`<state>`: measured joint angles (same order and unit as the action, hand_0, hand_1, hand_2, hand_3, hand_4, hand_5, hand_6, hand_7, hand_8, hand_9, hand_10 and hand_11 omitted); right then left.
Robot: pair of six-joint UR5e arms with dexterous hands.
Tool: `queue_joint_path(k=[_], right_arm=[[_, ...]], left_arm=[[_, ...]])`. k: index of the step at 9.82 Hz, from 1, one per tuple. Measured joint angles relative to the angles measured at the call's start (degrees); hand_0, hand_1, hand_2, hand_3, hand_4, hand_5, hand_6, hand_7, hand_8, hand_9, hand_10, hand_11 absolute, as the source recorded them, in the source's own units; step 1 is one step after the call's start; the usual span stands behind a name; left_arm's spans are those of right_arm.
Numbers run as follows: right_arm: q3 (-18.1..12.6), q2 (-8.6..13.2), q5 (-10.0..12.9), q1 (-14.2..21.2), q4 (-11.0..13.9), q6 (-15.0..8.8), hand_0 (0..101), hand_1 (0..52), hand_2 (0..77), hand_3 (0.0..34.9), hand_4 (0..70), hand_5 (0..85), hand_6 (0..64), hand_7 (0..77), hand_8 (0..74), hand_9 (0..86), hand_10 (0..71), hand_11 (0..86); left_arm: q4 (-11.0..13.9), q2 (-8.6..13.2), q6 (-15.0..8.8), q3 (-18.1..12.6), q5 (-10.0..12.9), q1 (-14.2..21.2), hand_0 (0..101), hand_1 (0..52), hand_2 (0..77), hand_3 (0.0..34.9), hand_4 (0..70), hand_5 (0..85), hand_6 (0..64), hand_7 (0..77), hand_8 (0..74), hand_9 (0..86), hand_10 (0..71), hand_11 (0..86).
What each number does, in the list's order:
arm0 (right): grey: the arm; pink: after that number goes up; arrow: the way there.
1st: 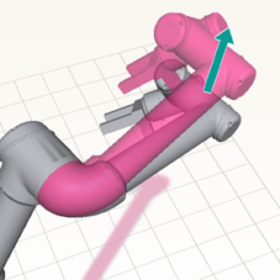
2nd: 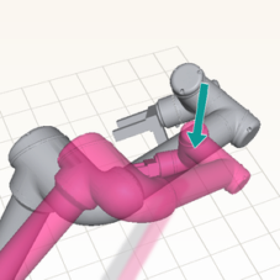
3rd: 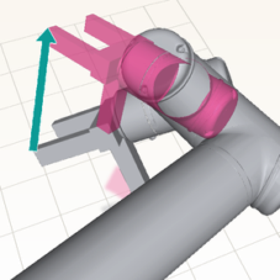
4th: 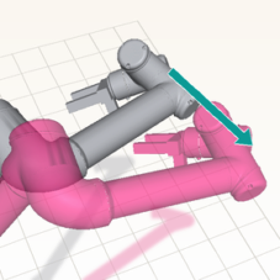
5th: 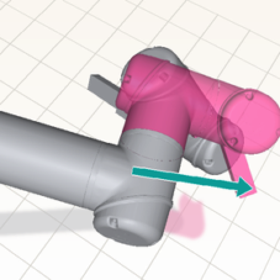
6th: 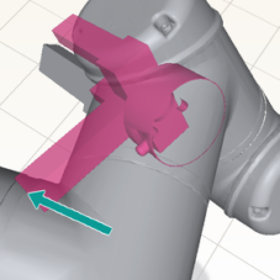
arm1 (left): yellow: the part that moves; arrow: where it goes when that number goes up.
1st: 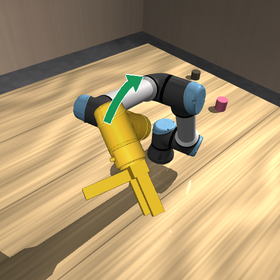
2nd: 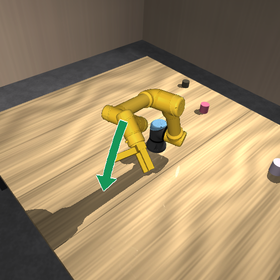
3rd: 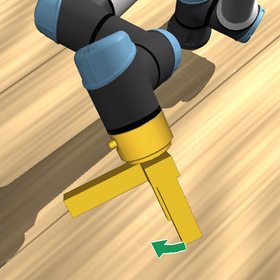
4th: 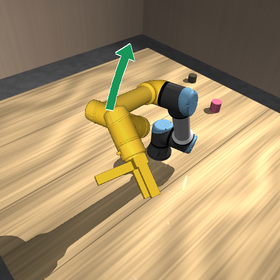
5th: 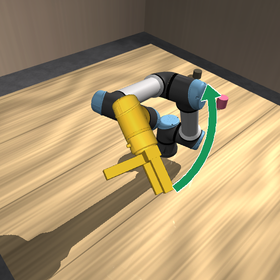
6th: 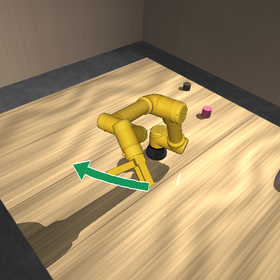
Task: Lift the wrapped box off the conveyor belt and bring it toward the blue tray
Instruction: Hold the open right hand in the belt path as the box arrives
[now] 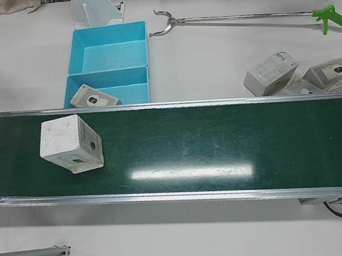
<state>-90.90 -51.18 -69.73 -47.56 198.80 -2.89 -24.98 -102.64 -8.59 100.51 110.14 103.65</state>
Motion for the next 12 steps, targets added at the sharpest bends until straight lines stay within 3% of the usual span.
queue_joint_path(k=[3, 12], right_arm=[[-0.15, 0.02, -0.25, -0.01, -0.01, 0.04, 49, 16.4, 19.1, 19.3, 18.5, 36.0, 10.4, 33.8, 2.7, 9.8, 0.0, 1.6], [-0.32, 0.13, -0.27, 0.21, -0.08, 0.08, 49, 16.4, 19.1, 19.5, 19.6, 37.1, 10.4, 33.3, 2.7, 9.8, 0.0, 1.6]], left_arm=[[0.00, 0.00, 0.00, 0.00, 0.00, 0.00, 0, 0.0, 0.5, 0.0, 0.0, 1.1, 0.0, 0.0, 0.0, 0.0, 0.5, 0.0], [0.00, 0.00, 0.00, 0.00, 0.00, 0.00, 0, 0.0, 0.5, 0.0, 0.0, 1.1, 0.0, 0.5, 0.0, 0.0, 0.5, 0.0]])
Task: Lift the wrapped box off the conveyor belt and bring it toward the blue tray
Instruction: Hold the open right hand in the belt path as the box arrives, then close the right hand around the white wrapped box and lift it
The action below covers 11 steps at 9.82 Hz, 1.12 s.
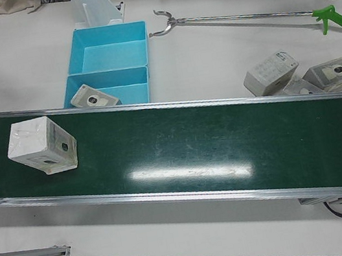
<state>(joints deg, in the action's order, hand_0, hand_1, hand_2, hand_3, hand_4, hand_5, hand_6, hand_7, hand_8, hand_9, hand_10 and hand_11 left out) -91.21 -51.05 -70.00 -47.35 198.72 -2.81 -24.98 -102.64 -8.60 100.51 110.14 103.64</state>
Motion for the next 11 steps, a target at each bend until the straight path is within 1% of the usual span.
queue_joint_path(k=[1, 4, 5, 6, 7, 8, 9, 10, 11], right_arm=[[0.08, 0.03, 0.10, 0.32, 0.00, -0.02, 49, 16.4, 20.2, 19.7, 18.5, 36.5, 10.4, 33.3, 2.7, 9.8, 0.0, 1.6], [0.52, 0.07, 0.42, 1.58, 0.00, -0.56, 49, 16.4, 20.2, 19.6, 18.5, 36.5, 10.4, 32.7, 2.7, 9.8, 0.0, 1.6], [0.77, 0.10, 0.45, 1.75, 0.00, -0.68, 49, 16.4, 21.3, 21.0, 18.5, 36.5, 10.4, 32.7, 2.7, 9.8, 0.0, 1.6], [0.94, 0.26, 0.45, 1.84, 0.00, -0.71, 49, 16.4, 21.3, 21.0, 18.5, 36.5, 10.4, 32.7, 2.7, 9.8, 0.0, 1.6], [1.04, 0.41, 0.45, 1.87, 0.00, -0.71, 49, 16.4, 19.6, 22.0, 16.4, 35.5, 7.6, 32.7, 0.0, 7.1, 0.0, 1.6], [1.08, 0.53, 0.46, 1.88, 0.00, -0.71, 49, 16.4, 19.6, 22.0, 16.4, 35.5, 7.6, 32.7, 0.0, 7.1, 0.0, 1.6], [1.13, 0.58, 0.47, 1.90, 0.02, -0.73, 49, 18.0, 20.2, 24.7, 12.5, 34.4, 7.6, 28.9, 1.6, 7.6, 0.0, 1.6], [1.20, 0.59, 0.46, 1.93, 0.05, -0.76, 49, 18.0, 20.7, 26.2, 12.0, 34.4, 7.6, 28.9, 0.5, 7.6, 0.0, 0.0], [1.24, 0.60, 0.43, 1.96, 0.07, -0.78, 49, 18.0, 20.7, 26.2, 12.0, 34.4, 7.6, 28.9, 0.5, 7.6, 0.0, 0.0]], left_arm=[[0.00, 0.00, 0.00, 0.00, 0.00, 0.00, 0, 0.0, 0.5, 0.0, 0.0, 1.1, 0.0, 0.0, 0.0, 0.0, 0.0, 0.0], [0.00, 0.00, 0.00, 0.00, 0.00, 0.00, 0, 0.0, 0.5, 0.0, 0.0, 1.1, 0.0, 0.0, 0.0, 0.0, 0.5, 0.0], [0.00, 0.00, 0.00, 0.00, 0.00, 0.00, 0, 0.0, 0.5, 0.0, 0.0, 1.1, 0.0, 0.0, 0.0, 0.0, 0.0, 0.0], [0.00, 0.00, 0.00, 0.00, 0.00, 0.00, 0, 0.0, 0.5, 0.0, 0.0, 1.1, 0.0, 0.0, 0.0, 0.0, 0.0, 0.0], [0.00, 0.00, 0.00, 0.00, 0.00, 0.00, 0, 0.0, 0.5, 0.0, 0.0, 1.1, 0.0, 0.0, 0.0, 0.0, 0.5, 0.0], [0.00, 0.00, 0.00, 0.00, 0.00, 0.00, 0, 0.0, 0.5, 0.0, 0.0, 1.1, 0.0, 0.0, 0.5, 0.0, 0.0, 0.0], [0.00, 0.00, 0.00, 0.00, 0.00, 0.00, 0, 0.0, 0.5, 0.0, 0.0, 1.1, 0.0, 0.0, 0.5, 0.0, 0.0, 0.0], [0.00, 0.00, 0.00, 0.00, 0.00, 0.00, 0, 0.0, 0.5, 0.0, 0.0, 1.1, 0.0, 0.0, 0.0, 0.0, 0.5, 0.0], [0.00, 0.00, 0.00, 0.00, 0.00, 0.00, 0, 0.0, 0.5, 0.0, 0.0, 1.1, 0.0, 0.0, 0.5, 0.0, 0.5, 0.0]])
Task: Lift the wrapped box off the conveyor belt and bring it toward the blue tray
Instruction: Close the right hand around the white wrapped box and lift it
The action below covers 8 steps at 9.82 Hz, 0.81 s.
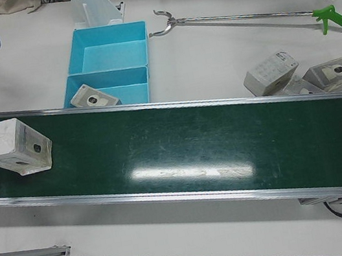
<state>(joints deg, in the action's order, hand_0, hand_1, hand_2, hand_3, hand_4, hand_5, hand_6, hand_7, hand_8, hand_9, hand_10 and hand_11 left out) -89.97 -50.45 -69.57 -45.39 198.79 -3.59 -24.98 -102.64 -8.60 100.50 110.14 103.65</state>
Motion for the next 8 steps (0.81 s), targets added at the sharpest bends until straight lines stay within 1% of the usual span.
queue_joint_path(k=[1, 2, 3, 4, 5, 6, 7, 8], right_arm=[[0.03, 0.01, -0.03, 0.02, 0.01, -0.01, 49, 18.0, 21.8, 26.7, 10.9, 34.4, 5.5, 28.4, 0.0, 7.6, 0.0, 0.0], [0.05, 0.01, -0.06, 0.03, 0.02, -0.01, 49, 18.0, 21.8, 27.0, 10.9, 34.4, 5.5, 28.4, 0.5, 7.1, 0.0, 0.0], [0.05, 0.01, -0.06, 0.04, 0.02, -0.02, 49, 18.0, 22.4, 26.6, 10.9, 34.4, 5.5, 28.4, 0.5, 7.1, 0.0, 0.0], [0.06, 0.01, -0.06, 0.04, 0.02, -0.02, 49, 18.0, 22.4, 27.3, 10.9, 34.4, 5.5, 28.4, 0.5, 7.1, 0.0, 0.0], [0.18, 0.04, -0.05, 0.04, 0.02, -0.02, 49, 18.0, 22.9, 27.0, 10.9, 34.4, 5.5, 28.4, 0.5, 7.1, 0.0, 0.0], [0.50, 0.35, -0.04, 0.03, 0.02, -0.04, 49, 18.0, 24.0, 27.0, 10.9, 34.4, 5.5, 28.4, 0.5, 7.1, 0.0, 0.0], [1.09, 1.12, -0.04, 0.04, 0.02, -0.10, 49, 17.5, 24.5, 28.0, 11.5, 34.9, 6.0, 30.0, 0.5, 7.1, 0.0, 0.0], [1.82, 2.15, -0.04, 0.04, 0.02, -0.24, 49, 18.0, 24.5, 29.8, 11.5, 34.9, 6.0, 30.0, 0.5, 7.1, 0.0, 0.0]], left_arm=[[0.00, 0.00, 0.00, 0.00, 0.00, 0.00, 0, 0.0, 0.5, 0.0, 0.0, 1.1, 0.0, 0.0, 0.0, 0.0, 0.5, 0.0], [0.00, 0.00, 0.00, 0.00, 0.00, 0.00, 0, 0.0, 0.5, 0.0, 0.0, 1.1, 0.0, 0.0, 0.0, 0.0, 0.0, 0.0], [0.00, 0.00, 0.00, 0.00, 0.00, 0.00, 0, 0.0, 0.5, 0.0, 0.0, 1.1, 0.0, 0.5, 0.0, 0.0, 0.0, 0.0], [0.00, 0.00, 0.00, 0.00, 0.00, 0.00, 0, 0.0, 0.5, 0.0, 0.0, 1.1, 0.0, 0.5, 0.0, 0.0, 0.0, 0.0], [0.00, 0.00, 0.00, 0.00, 0.00, 0.00, 0, 0.0, 0.5, 0.0, 0.0, 1.1, 0.0, 0.0, 0.0, 0.0, 0.0, 0.0], [0.00, 0.00, 0.00, 0.00, 0.00, 0.00, 0, 0.0, 0.5, 0.0, 0.0, 1.1, 0.0, 0.5, 0.0, 0.0, 0.5, 0.0], [0.00, 0.00, 0.00, 0.00, 0.00, 0.00, 0, 0.0, 0.5, 0.0, 0.0, 1.1, 0.0, 0.5, 0.0, 0.0, 0.5, 0.0], [0.00, 0.00, 0.00, 0.00, 0.00, 0.00, 0, 0.0, 0.5, 0.0, 0.0, 1.1, 0.0, 0.5, 0.0, 0.0, 0.5, 0.0]])
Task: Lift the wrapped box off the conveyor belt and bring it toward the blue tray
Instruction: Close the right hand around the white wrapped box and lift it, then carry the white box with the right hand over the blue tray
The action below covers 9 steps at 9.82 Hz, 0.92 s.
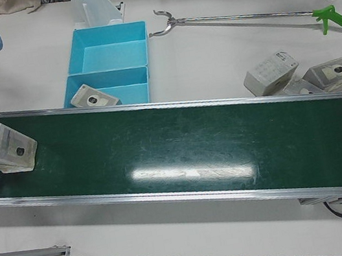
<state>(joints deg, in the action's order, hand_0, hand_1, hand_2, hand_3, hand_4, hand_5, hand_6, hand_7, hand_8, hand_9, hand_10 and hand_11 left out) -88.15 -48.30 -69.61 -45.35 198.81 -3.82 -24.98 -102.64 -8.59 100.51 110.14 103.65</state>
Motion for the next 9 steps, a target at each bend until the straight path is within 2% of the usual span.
queue_joint_path(k=[2, 3, 4, 5, 6, 7, 8, 9], right_arm=[[1.65, 2.34, 0.08, 0.22, 0.00, -0.39, 49, 18.0, 26.2, 33.8, 12.5, 35.5, 6.5, 30.5, 0.5, 7.6, 0.0, 0.0], [2.04, 2.95, 0.13, 0.55, 0.03, -0.49, 49, 18.0, 26.2, 33.8, 12.5, 35.5, 6.5, 30.5, 0.5, 7.6, 0.0, 0.0], [2.20, 3.25, 0.17, 0.92, 0.47, -0.53, 53, 17.5, 27.3, 31.3, 19.1, 40.4, 14.2, 39.8, 8.7, 19.1, 0.0, 0.0], [1.98, 3.38, 0.18, 1.17, 1.61, -0.53, 53, 17.5, 27.3, 31.3, 19.1, 40.4, 14.2, 39.8, 8.7, 19.1, 0.0, 0.0], [1.33, 3.43, 0.18, 1.29, 2.80, -0.51, 53, 7.6, 33.3, 28.1, 28.4, 52.9, 24.5, 50.7, 27.8, 35.5, 0.0, 25.6], [0.01, 3.44, 0.17, 1.37, 4.15, -0.50, 55, 5.4, 34.4, 27.4, 28.4, 52.9, 28.4, 56.7, 34.9, 42.0, 0.0, 25.6], [-2.43, 3.44, 0.20, 1.37, 6.06, -0.51, 55, 5.4, 34.4, 27.4, 32.7, 58.4, 28.4, 56.7, 34.9, 42.0, 0.0, 37.6], [-5.81, 3.39, 0.28, 1.35, 8.60, -0.56, 57, 5.4, 33.8, 25.7, 36.0, 64.4, 31.1, 62.2, 37.6, 45.8, 7.6, 45.3]], left_arm=[[0.00, 0.00, 0.00, 0.00, 0.00, 0.00, 0, 0.0, 0.5, 0.0, 0.0, 1.1, 0.0, 0.0, 0.0, 0.0, 0.0, 0.0], [0.00, 0.00, 0.00, 0.00, 0.00, 0.00, 0, 0.0, 0.5, 0.0, 0.0, 1.1, 0.0, 0.0, 0.0, 0.0, 0.5, 0.0], [0.00, 0.00, 0.00, 0.00, 0.00, 0.00, 0, 0.0, 0.5, 0.0, 0.0, 1.1, 0.0, 0.0, 0.5, 0.0, 0.5, 0.0], [0.00, 0.00, 0.00, 0.00, 0.00, 0.00, 0, 0.0, 0.5, 0.0, 0.0, 1.1, 0.0, 0.0, 0.0, 0.0, 0.0, 0.0], [0.00, 0.00, 0.00, 0.00, 0.00, 0.00, 0, 0.0, 0.5, 0.0, 0.0, 1.1, 0.0, 0.5, 0.0, 0.0, 0.0, 0.0], [0.00, 0.00, 0.00, 0.00, 0.00, 0.00, 0, 0.0, 0.5, 0.0, 0.0, 1.1, 0.0, 0.5, 0.0, 0.0, 0.5, 0.0], [0.00, 0.00, 0.00, 0.00, 0.00, 0.00, 0, 0.0, 0.5, 0.0, 0.0, 1.1, 0.0, 0.0, 0.0, 0.0, 0.5, 0.0], [0.00, 0.00, 0.00, 0.00, 0.00, 0.00, 0, 0.0, 0.5, 0.0, 0.0, 1.1, 0.0, 0.0, 0.0, 0.0, 0.5, 0.0]])
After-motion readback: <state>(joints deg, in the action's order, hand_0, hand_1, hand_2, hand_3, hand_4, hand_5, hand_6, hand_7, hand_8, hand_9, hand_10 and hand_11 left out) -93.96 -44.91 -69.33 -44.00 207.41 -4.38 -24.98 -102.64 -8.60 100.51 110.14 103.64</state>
